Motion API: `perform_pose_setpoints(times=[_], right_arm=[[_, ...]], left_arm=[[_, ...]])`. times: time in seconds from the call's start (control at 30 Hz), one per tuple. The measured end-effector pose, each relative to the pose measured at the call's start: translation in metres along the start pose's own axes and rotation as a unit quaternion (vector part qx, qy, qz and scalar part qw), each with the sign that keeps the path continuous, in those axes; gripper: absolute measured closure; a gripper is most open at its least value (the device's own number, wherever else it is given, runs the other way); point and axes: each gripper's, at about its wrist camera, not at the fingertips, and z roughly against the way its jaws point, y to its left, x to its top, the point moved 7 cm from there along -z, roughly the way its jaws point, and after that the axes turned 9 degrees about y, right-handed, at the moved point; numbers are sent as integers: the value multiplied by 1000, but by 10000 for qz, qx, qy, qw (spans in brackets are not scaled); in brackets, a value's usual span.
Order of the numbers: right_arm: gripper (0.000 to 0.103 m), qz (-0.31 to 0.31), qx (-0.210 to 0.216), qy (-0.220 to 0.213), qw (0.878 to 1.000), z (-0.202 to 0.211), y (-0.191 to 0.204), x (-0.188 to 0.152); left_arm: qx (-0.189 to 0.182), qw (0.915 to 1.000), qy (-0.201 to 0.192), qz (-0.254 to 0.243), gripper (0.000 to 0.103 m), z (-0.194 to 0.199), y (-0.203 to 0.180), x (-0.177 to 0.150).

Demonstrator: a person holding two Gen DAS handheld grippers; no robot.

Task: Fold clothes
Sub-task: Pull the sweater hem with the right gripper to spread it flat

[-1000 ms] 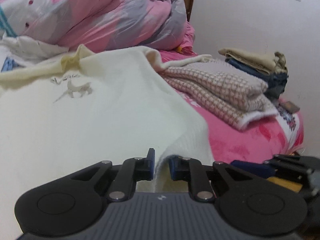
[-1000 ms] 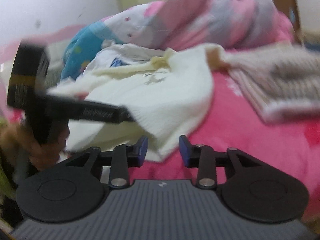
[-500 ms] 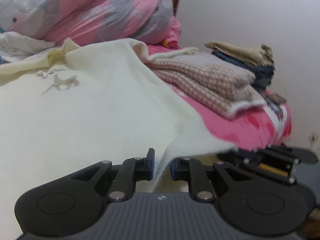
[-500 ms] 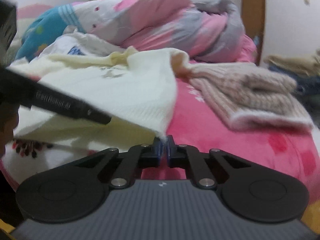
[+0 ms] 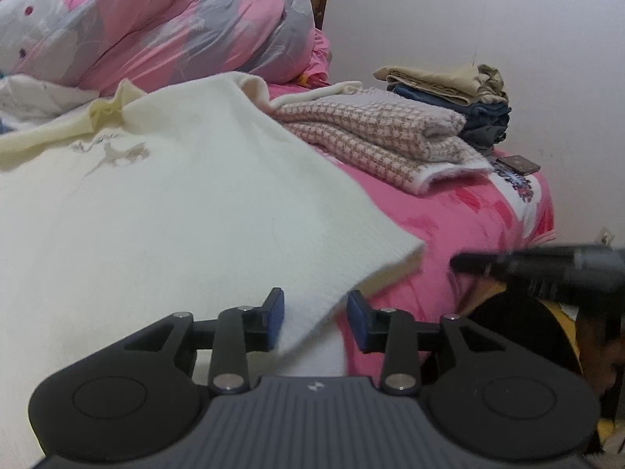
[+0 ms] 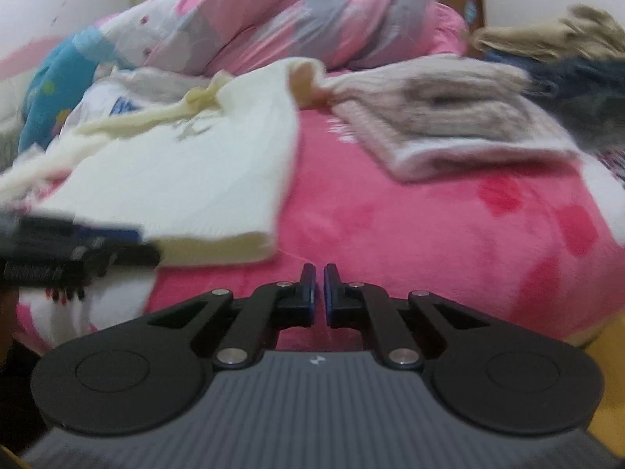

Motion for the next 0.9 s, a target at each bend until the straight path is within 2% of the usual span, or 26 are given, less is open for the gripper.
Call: perform_pose_setpoints(times=[0.07,0.2,0.23,0.33,0.4,0.43,0.5,0.6,0.67,0.77,0.9], right_arm=[[98,-96,227,-203,9995,10,-2,13],[97,228,822,-666,9941,10,22,42],[97,284,943,-657,9930,3,28,44],[97,205,1159,-266,9927,-26,35,38],[97,117,1114,193,9935,-45,33,21],[97,137,1104,266,9934,-45,32,15],[97,236,1109,277,9932,-37,32,7],[96,244,1131,419,9924,-26,29,2],[95,-38,1238,445,9913,-22,21,9],[91,-654,1558,421,9847,-24,10,26],[80,-1230,1960,451,9718,-43,9,45]], left_arm=[[-38,9998,8,173,62,6,3,-10],[35,9980,71,633,57,21,12,-28],[112,9972,38,745,54,28,16,-33],[435,9931,-122,1080,49,54,33,-51],[625,9885,-233,1358,48,74,48,-63],[716,9853,-308,1522,47,84,58,-68],[896,9763,-493,1906,45,107,82,-78],[1072,9558,-804,2617,40,133,121,-90],[1089,9372,-909,3186,39,139,152,-96],[981,9176,-934,3738,39,134,189,-98],[632,9125,-1060,3900,39,123,210,-93]])
